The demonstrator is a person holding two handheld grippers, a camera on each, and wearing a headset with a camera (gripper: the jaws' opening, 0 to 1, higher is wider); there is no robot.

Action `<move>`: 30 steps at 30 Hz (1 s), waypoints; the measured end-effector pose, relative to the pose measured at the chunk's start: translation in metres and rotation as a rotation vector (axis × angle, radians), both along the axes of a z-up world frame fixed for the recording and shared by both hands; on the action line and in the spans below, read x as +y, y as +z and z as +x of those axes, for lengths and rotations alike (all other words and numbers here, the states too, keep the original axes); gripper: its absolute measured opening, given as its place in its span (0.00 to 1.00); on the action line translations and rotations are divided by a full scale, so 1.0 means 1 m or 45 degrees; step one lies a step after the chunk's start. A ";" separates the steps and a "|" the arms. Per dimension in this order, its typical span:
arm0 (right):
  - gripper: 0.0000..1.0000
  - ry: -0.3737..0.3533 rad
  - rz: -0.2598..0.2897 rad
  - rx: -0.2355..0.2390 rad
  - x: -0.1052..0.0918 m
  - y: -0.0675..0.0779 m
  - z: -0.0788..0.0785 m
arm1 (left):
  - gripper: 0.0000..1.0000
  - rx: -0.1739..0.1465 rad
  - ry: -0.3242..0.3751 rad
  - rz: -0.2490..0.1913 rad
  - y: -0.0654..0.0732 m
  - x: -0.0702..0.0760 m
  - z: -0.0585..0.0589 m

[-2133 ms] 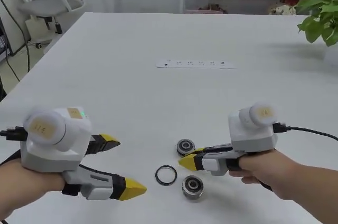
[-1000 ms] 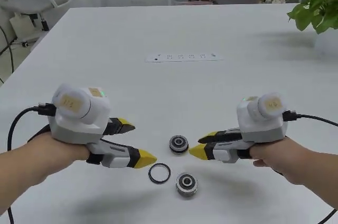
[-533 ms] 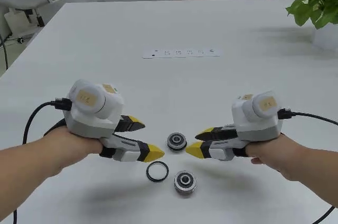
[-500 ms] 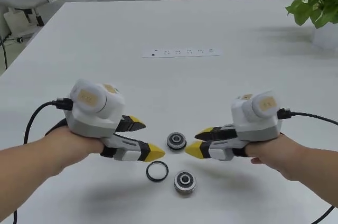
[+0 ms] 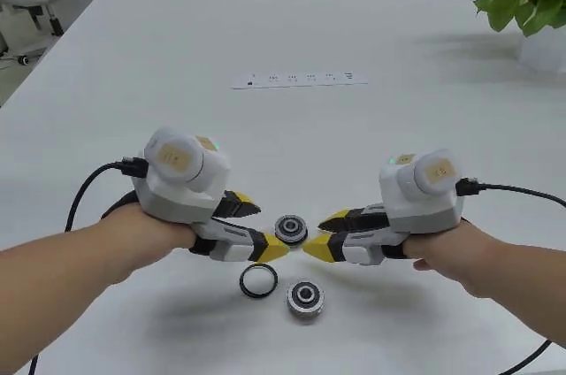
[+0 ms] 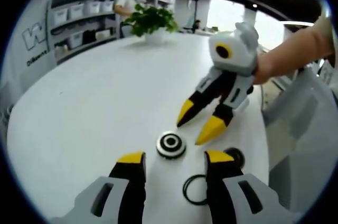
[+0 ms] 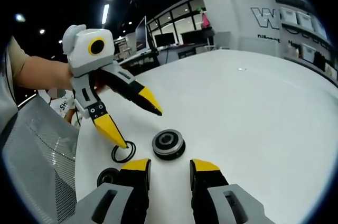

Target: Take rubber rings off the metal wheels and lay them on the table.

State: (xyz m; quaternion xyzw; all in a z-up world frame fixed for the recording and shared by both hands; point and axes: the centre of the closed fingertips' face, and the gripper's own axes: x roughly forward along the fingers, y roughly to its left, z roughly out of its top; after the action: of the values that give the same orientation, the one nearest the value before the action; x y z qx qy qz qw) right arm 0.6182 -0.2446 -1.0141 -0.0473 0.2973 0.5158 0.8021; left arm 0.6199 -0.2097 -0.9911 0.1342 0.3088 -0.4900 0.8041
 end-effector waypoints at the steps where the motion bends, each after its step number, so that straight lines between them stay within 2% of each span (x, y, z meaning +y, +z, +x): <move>1: 0.27 0.001 0.001 0.002 0.000 0.000 0.000 | 0.45 0.001 -0.003 0.000 0.000 -0.001 0.000; 11: 0.27 0.005 0.017 0.017 0.001 0.001 -0.003 | 0.37 0.019 -0.018 -0.013 -0.005 -0.017 0.005; 18: 0.27 0.006 0.015 0.024 0.001 -0.002 -0.003 | 0.27 0.011 -0.025 0.014 -0.010 -0.020 0.008; 23: 0.27 0.010 0.018 0.025 0.003 -0.002 -0.001 | 0.18 -0.027 -0.020 0.043 -0.011 -0.018 0.013; 25: 0.27 0.011 0.019 0.024 0.003 -0.002 -0.001 | 0.15 -0.095 -0.052 0.095 -0.012 -0.017 0.015; 27: 0.27 0.003 0.033 0.027 0.004 -0.001 0.001 | 0.15 -0.091 -0.064 0.094 -0.012 -0.020 0.011; 30: 0.27 -0.001 0.042 0.025 0.006 0.001 0.002 | 0.15 -0.103 -0.055 0.093 -0.012 -0.020 0.013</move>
State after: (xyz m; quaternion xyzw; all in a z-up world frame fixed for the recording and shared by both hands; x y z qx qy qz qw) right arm 0.6205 -0.2390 -1.0134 -0.0289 0.2967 0.5207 0.8000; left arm 0.6330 -0.2292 -1.0031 0.1899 0.2906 -0.4899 0.7996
